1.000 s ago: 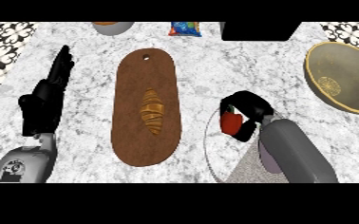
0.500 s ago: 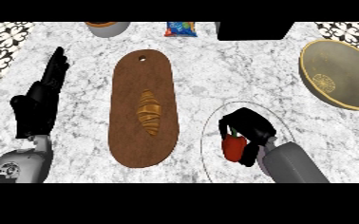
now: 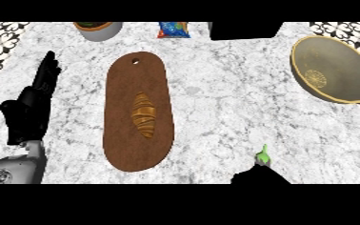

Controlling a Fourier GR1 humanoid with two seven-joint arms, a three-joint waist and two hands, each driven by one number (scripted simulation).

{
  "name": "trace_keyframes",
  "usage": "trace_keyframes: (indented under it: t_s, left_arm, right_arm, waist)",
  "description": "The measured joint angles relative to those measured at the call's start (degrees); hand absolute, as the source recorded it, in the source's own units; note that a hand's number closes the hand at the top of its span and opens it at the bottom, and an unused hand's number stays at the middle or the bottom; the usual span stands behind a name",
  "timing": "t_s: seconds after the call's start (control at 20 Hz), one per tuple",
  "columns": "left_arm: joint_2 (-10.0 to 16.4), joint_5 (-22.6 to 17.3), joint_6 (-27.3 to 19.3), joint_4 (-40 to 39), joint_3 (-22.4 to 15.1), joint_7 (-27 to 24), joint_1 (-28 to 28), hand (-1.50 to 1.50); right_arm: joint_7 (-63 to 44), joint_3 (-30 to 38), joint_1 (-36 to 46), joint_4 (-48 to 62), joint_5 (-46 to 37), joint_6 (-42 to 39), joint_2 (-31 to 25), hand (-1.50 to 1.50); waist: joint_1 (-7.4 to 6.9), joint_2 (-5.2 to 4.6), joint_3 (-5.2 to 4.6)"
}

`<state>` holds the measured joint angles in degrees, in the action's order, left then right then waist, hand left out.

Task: Pick the bell pepper from the placemat and place it in the bowl

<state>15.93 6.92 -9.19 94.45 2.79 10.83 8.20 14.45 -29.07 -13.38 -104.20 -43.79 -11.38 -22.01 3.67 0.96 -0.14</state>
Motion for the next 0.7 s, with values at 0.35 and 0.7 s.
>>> trace_keyframes:
  t_s: [0.35,0.7]
  left_arm:
    - [-0.4,0.3,0.0,0.4,-0.2,0.0,0.2,0.00]
    - [-0.8,0.4,0.8,-1.9,-0.3,-0.8,3.0,0.00]
  right_arm:
    - [-1.0,11.8,-14.6,-21.3,11.7,2.6,-3.9,1.50]
    - [-5.6,30.1,-15.7,-26.5,25.8,1.1,-5.3,1.50]
  waist:
    - [-0.54,-0.40,0.07]
    - [-2.43,-0.86,0.10]
